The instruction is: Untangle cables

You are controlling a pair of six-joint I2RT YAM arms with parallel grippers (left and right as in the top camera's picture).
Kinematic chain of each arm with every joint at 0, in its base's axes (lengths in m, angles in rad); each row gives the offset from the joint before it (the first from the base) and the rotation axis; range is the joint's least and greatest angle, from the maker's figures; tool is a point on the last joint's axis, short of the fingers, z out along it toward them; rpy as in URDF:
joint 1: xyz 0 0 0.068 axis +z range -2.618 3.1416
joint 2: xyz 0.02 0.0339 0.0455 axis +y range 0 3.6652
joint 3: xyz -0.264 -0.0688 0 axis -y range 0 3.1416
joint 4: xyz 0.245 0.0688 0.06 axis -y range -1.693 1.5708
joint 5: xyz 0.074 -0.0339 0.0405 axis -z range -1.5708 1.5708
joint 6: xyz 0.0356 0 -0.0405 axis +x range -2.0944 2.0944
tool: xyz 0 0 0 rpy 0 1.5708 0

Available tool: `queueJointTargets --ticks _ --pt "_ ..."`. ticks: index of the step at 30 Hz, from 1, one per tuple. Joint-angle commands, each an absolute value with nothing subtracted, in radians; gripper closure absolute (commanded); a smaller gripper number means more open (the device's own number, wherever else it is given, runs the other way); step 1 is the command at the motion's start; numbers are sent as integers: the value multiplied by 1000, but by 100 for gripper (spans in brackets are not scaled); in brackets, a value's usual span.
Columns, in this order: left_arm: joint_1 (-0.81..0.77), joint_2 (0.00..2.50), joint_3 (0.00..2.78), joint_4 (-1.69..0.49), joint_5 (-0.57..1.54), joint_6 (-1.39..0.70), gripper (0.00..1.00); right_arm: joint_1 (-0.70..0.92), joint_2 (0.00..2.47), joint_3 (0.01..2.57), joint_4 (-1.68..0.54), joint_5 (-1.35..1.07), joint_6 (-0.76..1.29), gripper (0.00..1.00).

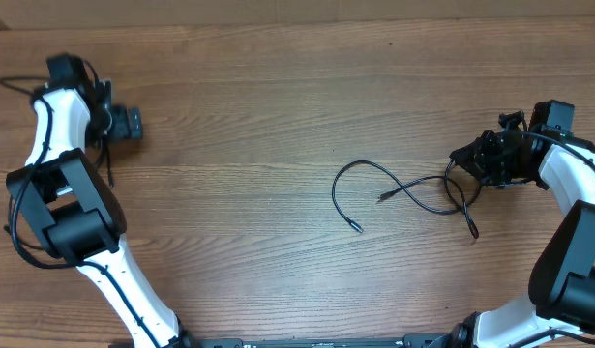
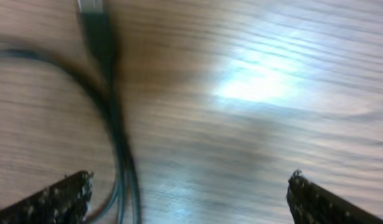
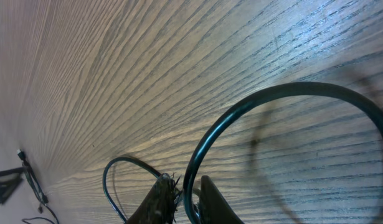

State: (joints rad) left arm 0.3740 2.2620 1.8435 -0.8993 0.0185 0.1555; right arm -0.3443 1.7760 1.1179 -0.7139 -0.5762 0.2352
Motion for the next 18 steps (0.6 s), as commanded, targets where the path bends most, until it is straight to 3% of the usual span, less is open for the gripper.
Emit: queueJointTargets --ticks 1,9,10,18 --pt "364 2255 2065 -1015 193 128 0 -342 1782 1119 -711 -577 226 87" --pt "250 2255 2384 -1336 200 101 0 -341 1782 1119 -713 -571 227 90" --pt "222 2255 2400 -1359 199 104 0 -341 1782 1119 -713 -583 227 96" --pt "12 2255 2418 -1467 234 108 0 -334 1781 1149 -698 -789 226 96"
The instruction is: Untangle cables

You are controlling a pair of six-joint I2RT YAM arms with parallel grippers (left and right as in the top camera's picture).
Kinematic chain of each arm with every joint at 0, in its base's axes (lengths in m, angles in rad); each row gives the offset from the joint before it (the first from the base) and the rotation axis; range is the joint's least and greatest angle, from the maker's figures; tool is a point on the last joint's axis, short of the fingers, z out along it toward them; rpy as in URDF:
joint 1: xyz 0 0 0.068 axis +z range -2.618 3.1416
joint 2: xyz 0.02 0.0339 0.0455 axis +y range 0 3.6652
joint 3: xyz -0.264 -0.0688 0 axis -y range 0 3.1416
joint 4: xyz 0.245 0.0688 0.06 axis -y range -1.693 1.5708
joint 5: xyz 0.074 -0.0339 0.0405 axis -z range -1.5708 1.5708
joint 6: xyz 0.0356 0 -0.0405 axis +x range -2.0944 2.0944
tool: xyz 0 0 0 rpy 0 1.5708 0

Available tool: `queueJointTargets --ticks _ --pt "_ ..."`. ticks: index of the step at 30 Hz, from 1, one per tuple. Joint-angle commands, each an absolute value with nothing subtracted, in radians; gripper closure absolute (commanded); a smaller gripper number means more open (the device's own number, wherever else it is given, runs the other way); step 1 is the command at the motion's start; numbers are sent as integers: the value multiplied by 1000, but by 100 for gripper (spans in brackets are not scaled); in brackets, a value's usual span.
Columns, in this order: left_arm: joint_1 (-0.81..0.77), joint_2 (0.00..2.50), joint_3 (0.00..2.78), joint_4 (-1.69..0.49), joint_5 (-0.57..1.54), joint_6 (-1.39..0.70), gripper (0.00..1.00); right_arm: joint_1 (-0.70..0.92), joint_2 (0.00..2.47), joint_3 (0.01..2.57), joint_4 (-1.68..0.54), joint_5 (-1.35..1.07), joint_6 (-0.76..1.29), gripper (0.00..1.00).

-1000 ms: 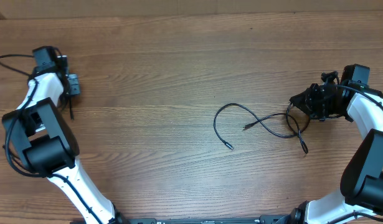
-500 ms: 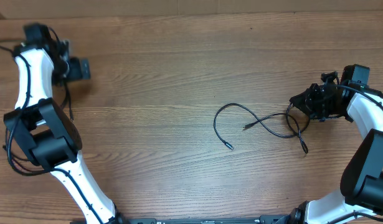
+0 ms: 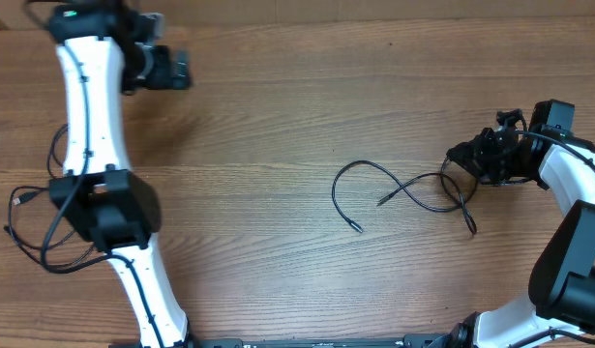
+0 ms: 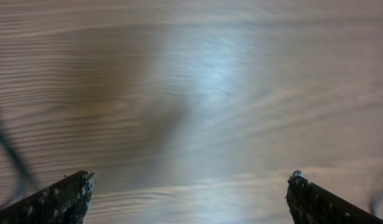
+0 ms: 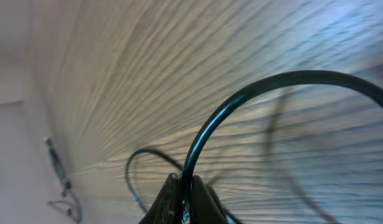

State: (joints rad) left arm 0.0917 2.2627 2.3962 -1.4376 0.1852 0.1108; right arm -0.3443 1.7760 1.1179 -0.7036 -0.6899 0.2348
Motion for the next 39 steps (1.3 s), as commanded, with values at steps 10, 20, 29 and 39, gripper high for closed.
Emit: queueJointTargets --ticks 10,20,29,39 --pt "-327 2255 2418 -1490 263 195 0 -201 1750 1371 -769 -979 227 96" --pt "-381 2255 2418 -1456 424 194 0 -84 1705 1602 -826 -1009 239 96" --pt "-382 2255 2418 -1464 783 382 0 -87 1703 1603 -810 -1001 280 96" --pt "-397 2255 2418 -1469 900 358 0 -89 1703 1603 -748 -644 713 96"
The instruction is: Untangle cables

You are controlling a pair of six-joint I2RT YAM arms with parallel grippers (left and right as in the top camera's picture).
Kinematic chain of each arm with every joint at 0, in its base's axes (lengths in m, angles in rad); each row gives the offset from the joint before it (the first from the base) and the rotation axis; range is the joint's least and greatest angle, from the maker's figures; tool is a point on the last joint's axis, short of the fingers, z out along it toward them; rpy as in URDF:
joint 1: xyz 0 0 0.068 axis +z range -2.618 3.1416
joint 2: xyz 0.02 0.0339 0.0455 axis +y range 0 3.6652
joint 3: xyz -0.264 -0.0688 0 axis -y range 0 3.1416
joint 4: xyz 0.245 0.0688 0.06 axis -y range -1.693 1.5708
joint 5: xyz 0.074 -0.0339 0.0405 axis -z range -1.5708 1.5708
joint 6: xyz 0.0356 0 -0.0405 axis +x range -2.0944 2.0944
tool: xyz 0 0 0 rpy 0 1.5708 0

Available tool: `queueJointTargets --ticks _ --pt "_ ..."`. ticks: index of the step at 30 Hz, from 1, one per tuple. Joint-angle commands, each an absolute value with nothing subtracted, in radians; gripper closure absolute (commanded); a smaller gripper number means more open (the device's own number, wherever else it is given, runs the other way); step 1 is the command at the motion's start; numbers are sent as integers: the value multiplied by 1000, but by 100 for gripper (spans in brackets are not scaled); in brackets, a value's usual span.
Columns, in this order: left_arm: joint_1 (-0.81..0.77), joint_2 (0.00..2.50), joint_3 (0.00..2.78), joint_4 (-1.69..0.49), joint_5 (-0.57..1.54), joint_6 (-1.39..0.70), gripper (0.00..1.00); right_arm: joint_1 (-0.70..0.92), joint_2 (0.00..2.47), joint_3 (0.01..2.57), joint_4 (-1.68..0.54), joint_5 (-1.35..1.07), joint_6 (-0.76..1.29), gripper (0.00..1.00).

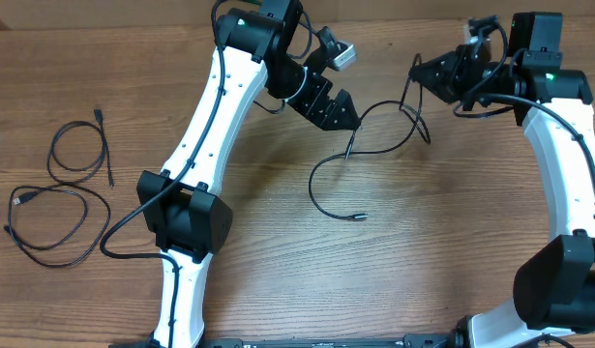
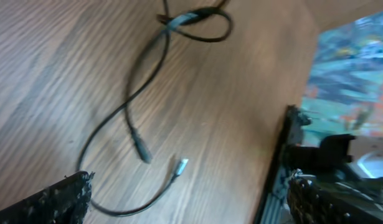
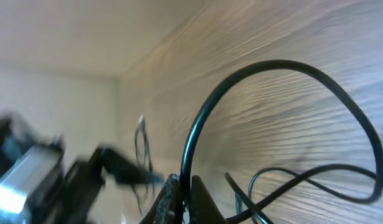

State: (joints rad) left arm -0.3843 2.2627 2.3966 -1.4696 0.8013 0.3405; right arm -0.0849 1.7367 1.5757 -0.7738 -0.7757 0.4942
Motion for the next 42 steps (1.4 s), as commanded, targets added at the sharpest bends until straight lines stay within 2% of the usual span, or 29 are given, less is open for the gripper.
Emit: queueJointTargets --ticks 1,8,13,18,21,25,27,28,30,31,33,36,42 --pt "-402 2255 2418 -1470 912 358 0 -89 1703 1603 -727 -645 756 96" --pt "-476 2255 2418 -1403 916 246 0 -89 1703 1603 -655 -667 1116 96" --pt "-518 2255 2418 -1289 897 213 0 -89 1703 1603 -628 -731 1233 96" --pt "-565 2255 2418 -1245 556 116 0 -89 1703 1603 -576 -780 1283 96" --pt "-582 2255 2418 -1253 540 115 0 -89 1704 1603 -577 -762 1275 96" --pt "-583 2255 2418 -1276 527 114 0 -95 1704 1603 -585 -679 1184 96" --pt "-581 2255 2418 -1297 478 100 0 -99 1704 1603 -585 -647 1056 96" --pt "-578 2255 2418 -1315 426 85 0 -102 1704 1603 -588 -648 926 96" --pt "-575 2255 2418 -1345 340 50 0 -102 1704 1603 -638 -647 694 86" --pt "-572 2255 2418 -1362 282 14 0 -102 1704 1603 -686 -636 557 77" --pt "-567 2255 2418 -1375 215 -39 0 -102 1704 1603 -775 -565 413 66" --pt "-555 2255 2418 -1385 125 -148 0 -99 1707 1602 -902 -382 292 60" --pt "-535 2255 2418 -1377 120 -210 1 -93 1711 1535 -962 -348 139 46"
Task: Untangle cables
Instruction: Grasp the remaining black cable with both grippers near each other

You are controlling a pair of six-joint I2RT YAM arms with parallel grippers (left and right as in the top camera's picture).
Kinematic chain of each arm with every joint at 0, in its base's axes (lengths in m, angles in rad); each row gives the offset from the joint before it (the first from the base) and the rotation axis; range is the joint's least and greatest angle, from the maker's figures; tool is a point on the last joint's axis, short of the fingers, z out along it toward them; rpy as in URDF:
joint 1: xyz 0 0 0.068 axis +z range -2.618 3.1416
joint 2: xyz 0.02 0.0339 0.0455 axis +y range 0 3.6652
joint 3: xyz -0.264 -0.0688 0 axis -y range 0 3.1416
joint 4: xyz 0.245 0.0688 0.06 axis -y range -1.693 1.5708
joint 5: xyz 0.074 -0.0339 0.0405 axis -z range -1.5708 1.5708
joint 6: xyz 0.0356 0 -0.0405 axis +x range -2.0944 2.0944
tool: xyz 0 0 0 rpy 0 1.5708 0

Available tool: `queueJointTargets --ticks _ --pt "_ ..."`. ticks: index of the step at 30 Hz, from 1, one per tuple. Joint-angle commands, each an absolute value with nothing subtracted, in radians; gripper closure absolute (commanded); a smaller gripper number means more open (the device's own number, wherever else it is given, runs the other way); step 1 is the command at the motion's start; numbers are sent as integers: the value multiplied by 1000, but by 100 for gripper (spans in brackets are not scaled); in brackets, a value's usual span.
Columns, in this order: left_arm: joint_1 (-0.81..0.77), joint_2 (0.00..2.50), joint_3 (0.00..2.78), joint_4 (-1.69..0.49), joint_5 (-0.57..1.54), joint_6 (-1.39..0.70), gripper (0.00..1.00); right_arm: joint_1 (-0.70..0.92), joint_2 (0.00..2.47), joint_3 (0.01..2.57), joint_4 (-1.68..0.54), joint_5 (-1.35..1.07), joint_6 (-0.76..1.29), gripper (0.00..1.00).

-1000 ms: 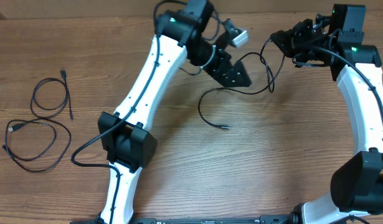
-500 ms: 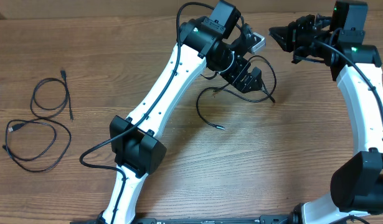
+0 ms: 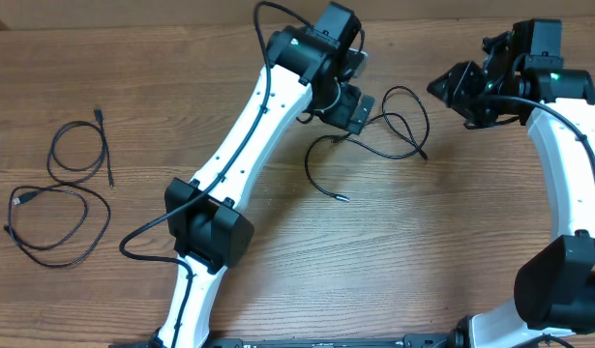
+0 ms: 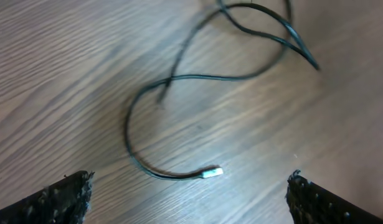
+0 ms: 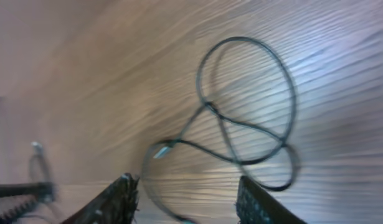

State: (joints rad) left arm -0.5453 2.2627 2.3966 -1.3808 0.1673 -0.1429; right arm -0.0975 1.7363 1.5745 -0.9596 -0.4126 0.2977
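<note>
A thin black cable (image 3: 311,174) lies on the wooden table (image 3: 278,261) at the back middle, looped and crossing itself, with a silver plug (image 3: 344,199) at its near end. My left gripper (image 3: 355,116) hovers over its left part, open and holding nothing. From the left wrist, the left gripper (image 4: 188,190) looks down on the plug (image 4: 213,172). My right gripper (image 3: 450,89) is open just right of the loops. In the right wrist view, the right gripper (image 5: 188,196) has the crossing of the cable (image 5: 207,107) ahead of it.
Two other black cables lie apart at the far left: a small coil (image 3: 81,150) and, nearer the front, a larger loop (image 3: 50,224) with a silver plug. The left arm stretches diagonally across the table's middle.
My right gripper has gone from shut on the cable loop to open, and the cable now lies loose on the table. The left gripper has shifted right, over the cable.
My right gripper held the cable's loop at the right side while the left gripper was open over a cable at the far left. The left arm then stood at the back left, later over the middle, with the right holding the cable at the back. Now both are open.
</note>
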Motion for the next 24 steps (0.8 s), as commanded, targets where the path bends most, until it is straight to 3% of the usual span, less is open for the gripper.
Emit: queueJointTargets --ticks 1,8,19,24 --pt "-534 2255 2418 -1377 120 -210 1 -89 1711 1520 -956 -349 132 44" --pt "-514 2255 2417 -1390 124 -211 0 7 1713 1332 -767 -256 93 25" --pt "-509 2255 2417 -1429 120 -202 0 102 1731 1166 -579 43 51 26" --pt "-509 2255 2417 -1431 120 -198 0 97 1786 1164 -579 49 51 36"
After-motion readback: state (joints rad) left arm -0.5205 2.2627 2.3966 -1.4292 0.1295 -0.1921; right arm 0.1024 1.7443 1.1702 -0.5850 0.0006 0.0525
